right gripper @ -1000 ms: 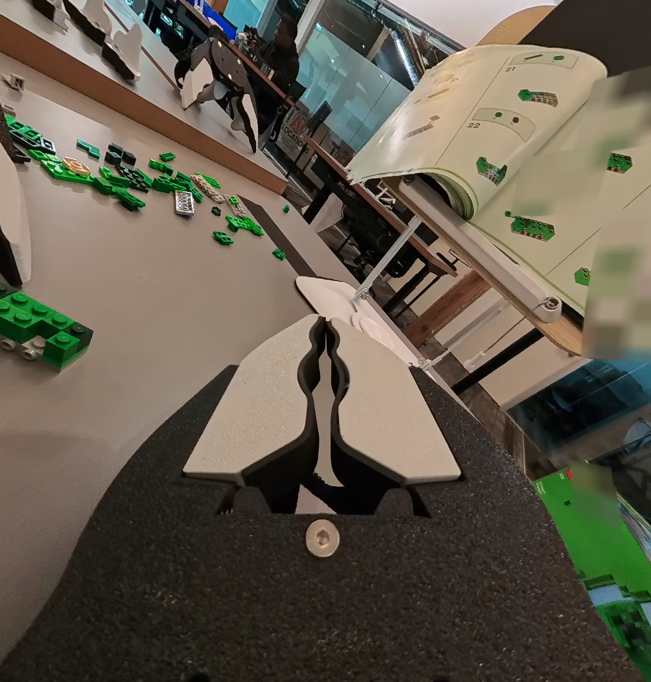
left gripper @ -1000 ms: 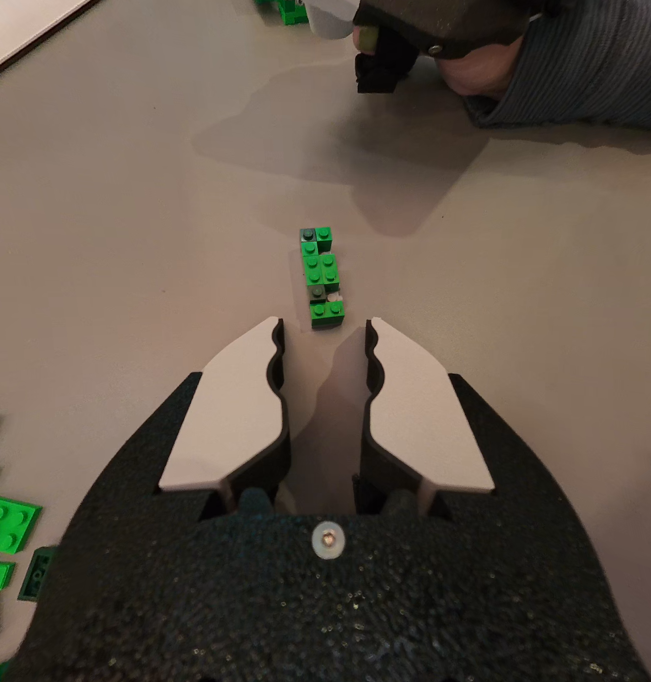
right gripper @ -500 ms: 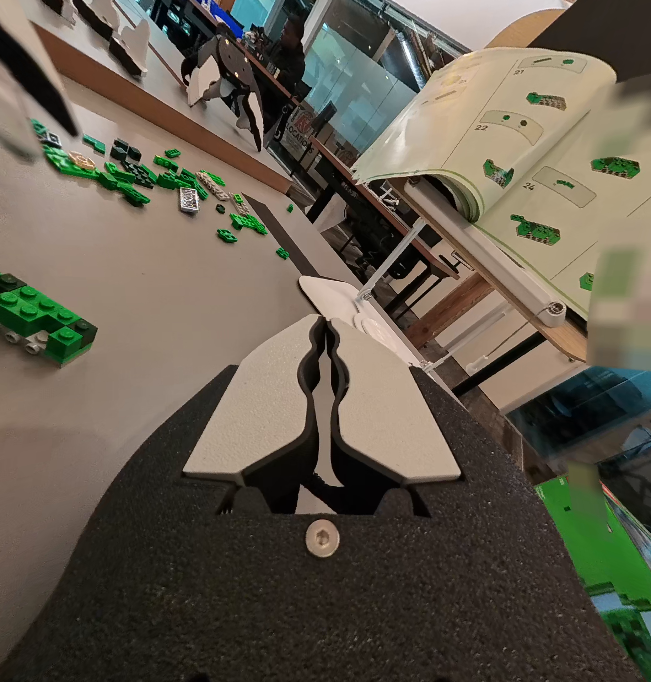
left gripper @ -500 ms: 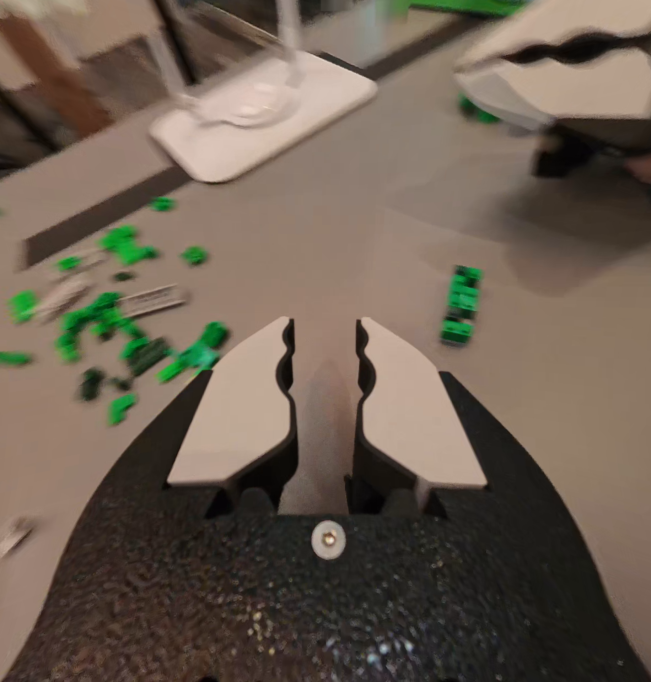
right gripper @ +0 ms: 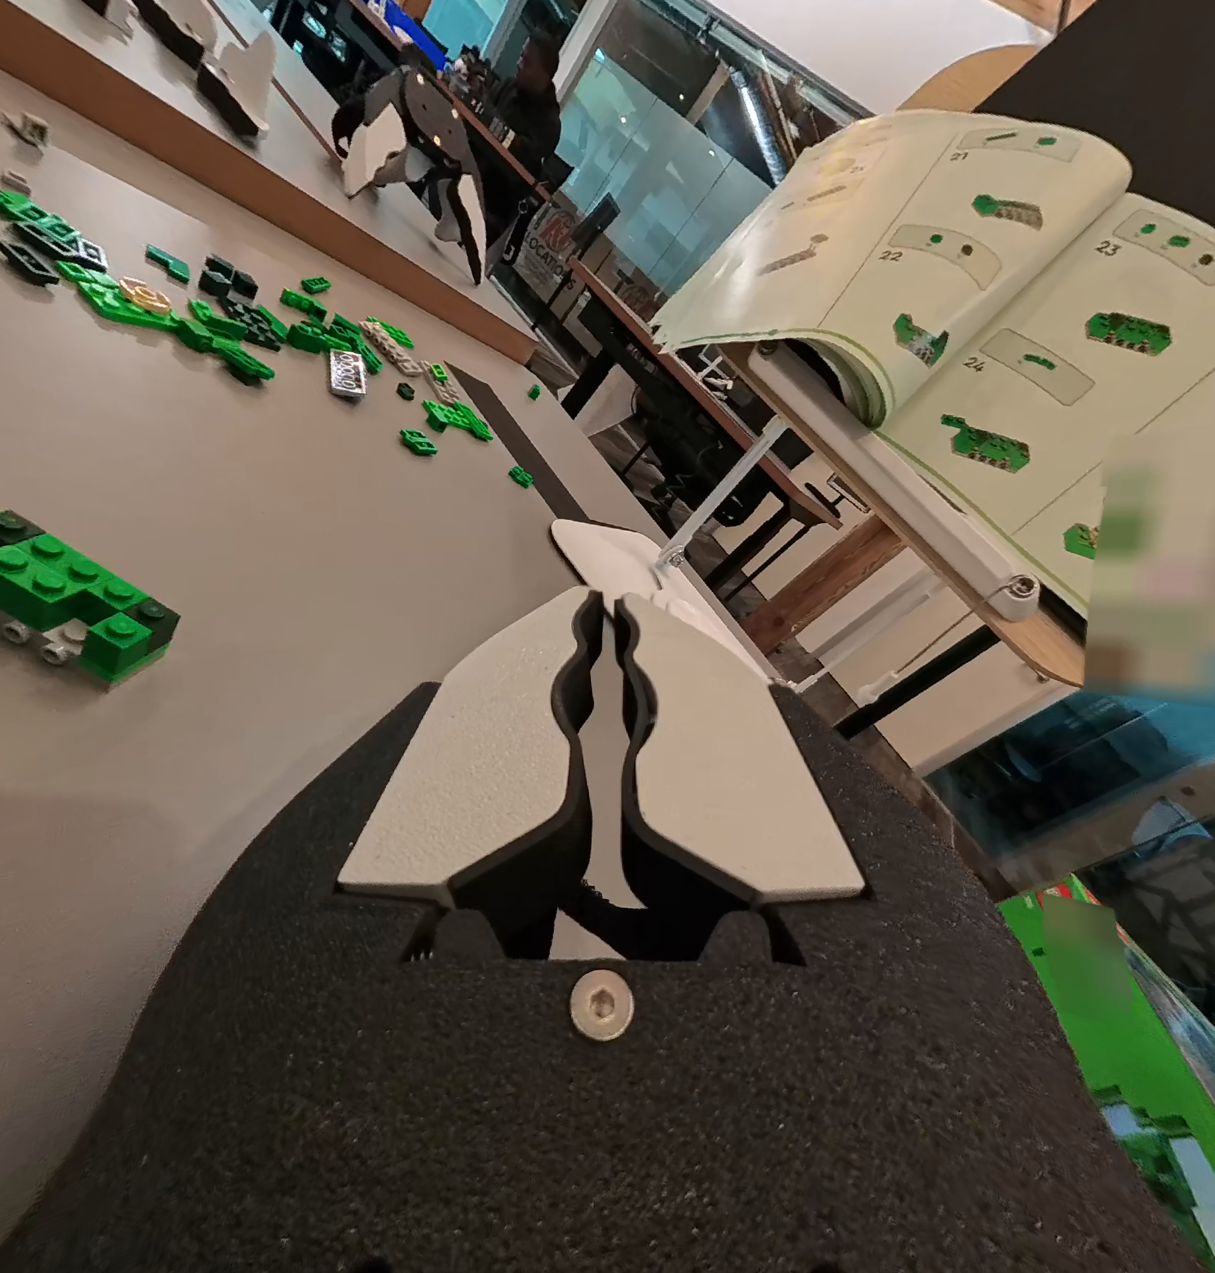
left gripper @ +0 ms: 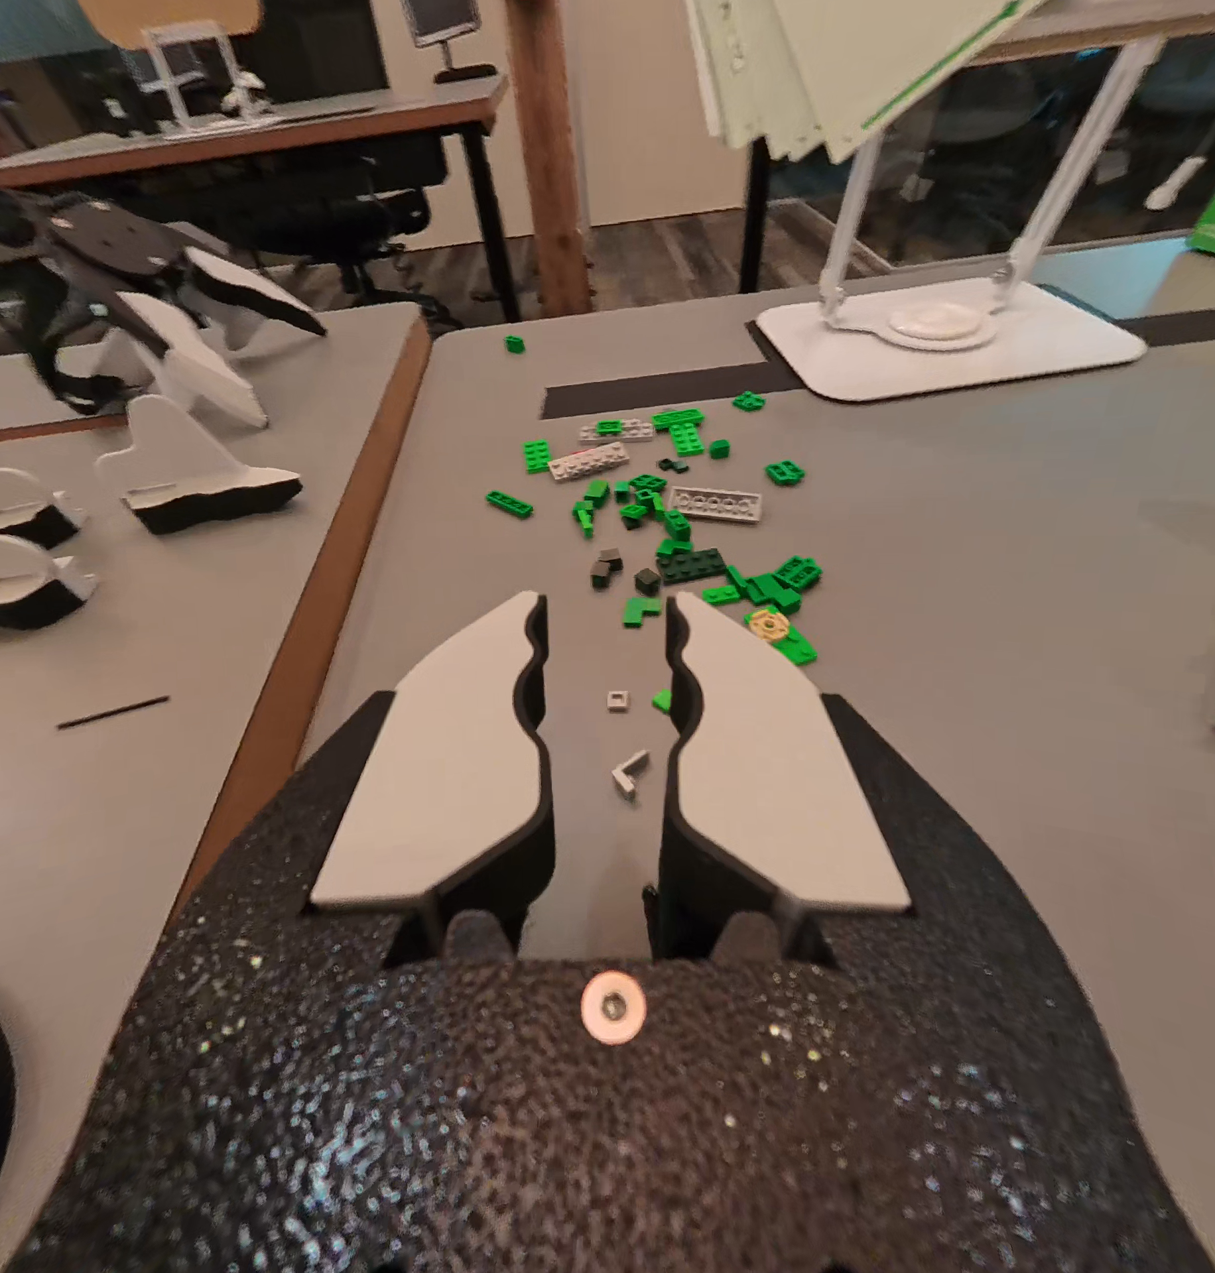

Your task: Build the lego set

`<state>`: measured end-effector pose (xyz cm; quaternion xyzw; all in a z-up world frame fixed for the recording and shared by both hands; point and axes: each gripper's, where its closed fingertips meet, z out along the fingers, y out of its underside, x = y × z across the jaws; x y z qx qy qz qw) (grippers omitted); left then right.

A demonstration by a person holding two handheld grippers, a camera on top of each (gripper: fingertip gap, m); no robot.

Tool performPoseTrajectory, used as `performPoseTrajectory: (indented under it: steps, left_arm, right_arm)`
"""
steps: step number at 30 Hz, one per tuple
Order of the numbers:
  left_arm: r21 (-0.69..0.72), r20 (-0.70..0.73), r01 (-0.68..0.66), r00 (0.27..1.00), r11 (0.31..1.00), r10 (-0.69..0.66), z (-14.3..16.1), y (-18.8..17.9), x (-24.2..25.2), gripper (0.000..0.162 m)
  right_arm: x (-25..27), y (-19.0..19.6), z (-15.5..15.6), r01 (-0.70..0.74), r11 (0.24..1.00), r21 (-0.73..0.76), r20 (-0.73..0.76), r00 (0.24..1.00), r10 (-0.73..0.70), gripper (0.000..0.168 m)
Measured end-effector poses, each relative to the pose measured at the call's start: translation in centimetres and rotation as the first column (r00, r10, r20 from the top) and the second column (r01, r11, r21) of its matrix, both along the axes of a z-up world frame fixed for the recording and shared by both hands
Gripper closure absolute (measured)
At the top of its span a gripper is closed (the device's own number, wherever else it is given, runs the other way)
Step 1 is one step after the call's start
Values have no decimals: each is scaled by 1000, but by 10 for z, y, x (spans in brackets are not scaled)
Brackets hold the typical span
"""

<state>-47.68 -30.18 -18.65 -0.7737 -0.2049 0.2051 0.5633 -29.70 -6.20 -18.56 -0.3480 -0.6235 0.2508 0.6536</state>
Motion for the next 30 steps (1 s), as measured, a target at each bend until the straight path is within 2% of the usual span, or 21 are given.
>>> performPoseTrajectory:
  steps: [4,8,13,19,21,25,30]
  left_arm:
    - [-46,114,166,981,985,-160,-16,8,15,120]
    - [-150,174,290,949,945,-264,-37,23,34,122]
    - [-126,194,462,879,878,-435,-35,63,66,126]
    - [-408,161,493,867,768,-471,-60,87,52,126]
    - [-415,190,523,850,744,-491,-62,93,46,127]
    - [-356,234,571,821,739,-521,-59,107,35,131]
    - [-404,255,584,811,704,-526,-67,113,26,132]
  right_arm:
    - [0,3,1,14,1000,-20,-6,1000,-14,164]
    - [0,3,0,15,1000,-12,2,1000,-15,165]
    - [-2,2,-2,18,1000,11,10,1000,-18,165]
    - [-3,4,-2,24,1000,4,14,1000,-24,166]
    - [-3,5,-3,26,1000,3,16,1000,-26,166]
    - [-5,5,-4,31,1000,7,25,999,-31,166]
    - [-6,4,-5,27,999,21,30,999,-27,167]
